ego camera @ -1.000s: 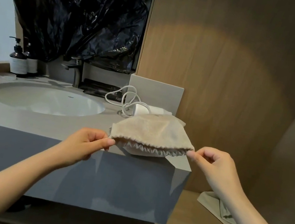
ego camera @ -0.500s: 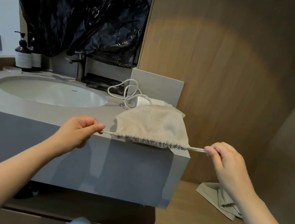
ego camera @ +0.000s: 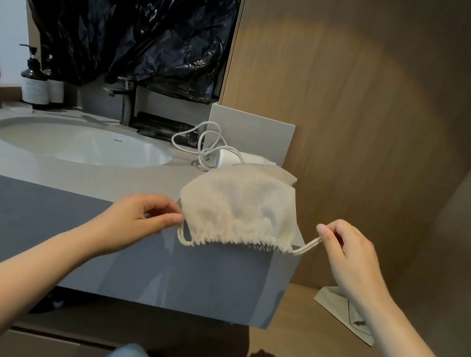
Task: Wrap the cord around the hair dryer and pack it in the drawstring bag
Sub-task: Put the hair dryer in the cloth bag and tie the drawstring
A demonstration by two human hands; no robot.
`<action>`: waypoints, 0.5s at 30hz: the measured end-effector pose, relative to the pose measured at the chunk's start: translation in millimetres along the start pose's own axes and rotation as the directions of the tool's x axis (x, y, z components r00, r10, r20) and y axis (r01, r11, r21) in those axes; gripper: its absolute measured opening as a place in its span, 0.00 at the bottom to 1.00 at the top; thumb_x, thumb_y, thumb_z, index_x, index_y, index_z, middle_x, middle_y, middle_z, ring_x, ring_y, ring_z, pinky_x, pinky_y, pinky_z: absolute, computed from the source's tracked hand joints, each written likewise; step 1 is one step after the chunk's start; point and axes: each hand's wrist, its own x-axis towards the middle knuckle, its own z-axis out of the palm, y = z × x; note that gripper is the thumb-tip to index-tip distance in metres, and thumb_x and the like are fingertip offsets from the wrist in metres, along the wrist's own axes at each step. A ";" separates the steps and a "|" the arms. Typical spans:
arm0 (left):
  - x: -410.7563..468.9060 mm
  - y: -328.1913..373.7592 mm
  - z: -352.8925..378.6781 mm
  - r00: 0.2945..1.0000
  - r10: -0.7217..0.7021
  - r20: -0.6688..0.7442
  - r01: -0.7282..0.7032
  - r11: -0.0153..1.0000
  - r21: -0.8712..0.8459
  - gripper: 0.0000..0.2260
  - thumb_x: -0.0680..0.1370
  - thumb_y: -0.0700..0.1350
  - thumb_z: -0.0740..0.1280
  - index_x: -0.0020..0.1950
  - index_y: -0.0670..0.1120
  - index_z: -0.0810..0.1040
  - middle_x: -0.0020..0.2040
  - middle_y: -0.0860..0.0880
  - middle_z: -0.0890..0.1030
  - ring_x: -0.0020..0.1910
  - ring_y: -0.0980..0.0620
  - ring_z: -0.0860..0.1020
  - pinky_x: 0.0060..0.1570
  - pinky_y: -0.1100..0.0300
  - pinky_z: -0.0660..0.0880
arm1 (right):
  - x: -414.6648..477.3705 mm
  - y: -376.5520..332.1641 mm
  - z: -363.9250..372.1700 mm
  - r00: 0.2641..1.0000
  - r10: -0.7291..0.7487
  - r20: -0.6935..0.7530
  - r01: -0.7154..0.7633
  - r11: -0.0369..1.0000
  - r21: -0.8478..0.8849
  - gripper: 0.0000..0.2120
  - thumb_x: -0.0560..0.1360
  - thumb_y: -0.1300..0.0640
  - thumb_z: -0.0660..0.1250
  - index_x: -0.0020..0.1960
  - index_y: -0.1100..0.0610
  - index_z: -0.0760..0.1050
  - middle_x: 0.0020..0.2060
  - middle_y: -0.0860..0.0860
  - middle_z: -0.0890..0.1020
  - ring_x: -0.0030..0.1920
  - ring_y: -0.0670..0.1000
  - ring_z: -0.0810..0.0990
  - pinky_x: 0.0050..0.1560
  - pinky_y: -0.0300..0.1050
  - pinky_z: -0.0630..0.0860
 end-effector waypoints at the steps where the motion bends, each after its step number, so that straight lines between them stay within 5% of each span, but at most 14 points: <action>1: -1.7 -0.1 1.4 0.999 0.030 0.030 -0.032 0.997 0.077 0.14 0.73 0.63 0.65 0.50 0.57 0.82 0.47 0.59 0.82 0.47 0.60 0.79 0.49 0.62 0.77 | -1.6 -0.5 -1.0 1.000 0.015 -0.002 -0.014 1.000 0.022 0.12 0.80 0.49 0.59 0.42 0.54 0.73 0.37 0.48 0.77 0.39 0.46 0.75 0.35 0.37 0.68; 4: -7.4 1.9 12.9 0.989 0.128 0.070 -0.144 0.934 0.326 0.26 0.66 0.74 0.62 0.54 0.60 0.80 0.54 0.61 0.75 0.53 0.61 0.74 0.54 0.63 0.72 | -6.5 -0.6 -3.6 0.999 0.039 -0.004 -0.039 0.998 0.044 0.12 0.79 0.48 0.60 0.42 0.54 0.74 0.34 0.49 0.77 0.36 0.47 0.75 0.33 0.37 0.67; 7: -10.2 3.7 30.8 0.984 0.171 0.053 -0.175 0.868 0.464 0.25 0.67 0.72 0.63 0.54 0.56 0.81 0.54 0.58 0.74 0.55 0.56 0.71 0.58 0.60 0.70 | -13.4 -1.2 -7.0 1.000 0.013 -0.020 -0.014 0.997 -0.070 0.11 0.77 0.45 0.64 0.42 0.51 0.77 0.30 0.45 0.76 0.33 0.46 0.74 0.31 0.38 0.65; 12: -15.8 3.6 52.2 0.997 0.067 -0.034 -0.055 0.960 0.273 0.13 0.72 0.59 0.71 0.50 0.54 0.81 0.48 0.59 0.78 0.50 0.61 0.75 0.53 0.63 0.73 | -33.1 -8.1 -8.2 1.000 -0.027 -0.014 0.024 0.978 -0.207 0.20 0.73 0.40 0.66 0.60 0.48 0.80 0.37 0.41 0.78 0.37 0.42 0.74 0.37 0.36 0.69; 15: -19.2 -0.8 59.8 0.998 -0.024 -0.056 0.035 0.979 0.200 0.11 0.73 0.58 0.71 0.50 0.53 0.81 0.48 0.58 0.80 0.49 0.62 0.77 0.52 0.64 0.74 | -42.8 -7.1 1.4 0.989 -0.070 0.127 0.094 0.978 -0.188 0.22 0.73 0.37 0.64 0.61 0.46 0.79 0.46 0.41 0.77 0.45 0.41 0.74 0.53 0.49 0.75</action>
